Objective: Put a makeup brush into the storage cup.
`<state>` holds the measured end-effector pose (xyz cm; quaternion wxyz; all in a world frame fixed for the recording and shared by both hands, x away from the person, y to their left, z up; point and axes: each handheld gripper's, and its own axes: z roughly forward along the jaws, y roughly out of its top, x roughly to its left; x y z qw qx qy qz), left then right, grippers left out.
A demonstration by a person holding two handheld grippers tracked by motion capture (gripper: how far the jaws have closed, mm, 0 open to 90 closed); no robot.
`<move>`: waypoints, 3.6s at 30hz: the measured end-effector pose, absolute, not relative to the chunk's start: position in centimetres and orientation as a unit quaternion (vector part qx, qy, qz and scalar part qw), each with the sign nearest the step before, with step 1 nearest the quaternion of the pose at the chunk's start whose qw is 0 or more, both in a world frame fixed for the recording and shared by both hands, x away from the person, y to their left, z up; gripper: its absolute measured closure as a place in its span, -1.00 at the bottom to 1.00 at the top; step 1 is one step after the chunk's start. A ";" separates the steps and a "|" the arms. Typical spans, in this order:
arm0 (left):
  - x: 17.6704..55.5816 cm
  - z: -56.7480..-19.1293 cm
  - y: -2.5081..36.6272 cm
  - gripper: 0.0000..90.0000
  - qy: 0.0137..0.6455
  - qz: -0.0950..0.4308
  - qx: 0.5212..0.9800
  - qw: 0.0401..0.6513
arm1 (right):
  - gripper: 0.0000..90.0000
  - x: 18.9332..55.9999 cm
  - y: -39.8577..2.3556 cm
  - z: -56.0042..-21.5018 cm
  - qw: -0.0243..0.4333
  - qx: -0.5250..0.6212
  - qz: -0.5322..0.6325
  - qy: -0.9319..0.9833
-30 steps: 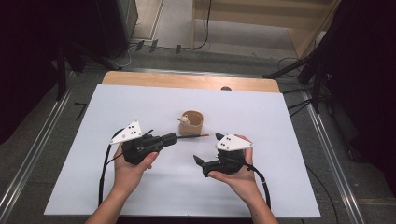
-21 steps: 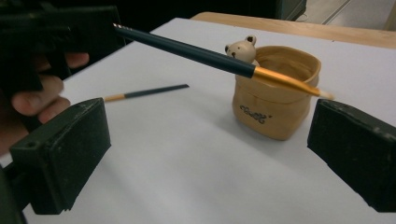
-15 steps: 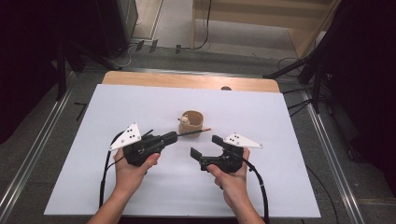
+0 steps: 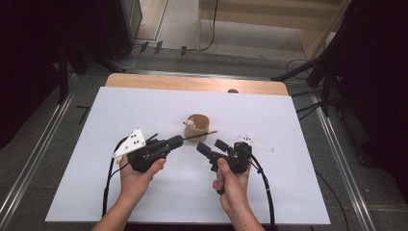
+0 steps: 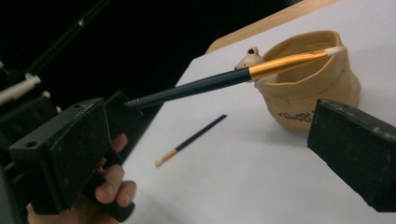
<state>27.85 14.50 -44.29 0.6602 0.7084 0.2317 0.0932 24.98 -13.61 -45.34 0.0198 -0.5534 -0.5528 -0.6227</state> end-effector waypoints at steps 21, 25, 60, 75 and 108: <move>27.2 -44.7 13.5 0.92 0.223 0.092 0.711 0.660 | -0.92 25.9 -13.0 -45.6 0.088 -0.619 -0.643 -0.442; 27.2 -44.7 13.5 0.92 0.219 0.092 0.712 0.661 | -0.80 26.1 -12.9 -45.7 0.093 -0.624 -0.643 -0.433; 27.6 -45.2 13.3 0.28 0.220 0.055 0.735 0.639 | 0.86 26.7 -13.8 -47.4 0.138 -0.619 -0.679 -0.371; 27.6 -44.8 13.6 -0.16 0.239 0.061 0.738 0.628 | 0.86 26.6 -14.1 -46.5 0.046 -0.605 -0.668 -0.431; 27.6 -44.1 14.2 -1.00 0.248 0.073 0.740 0.621 | 0.87 28.0 -13.3 -43.6 -0.123 -0.556 -0.613 -0.548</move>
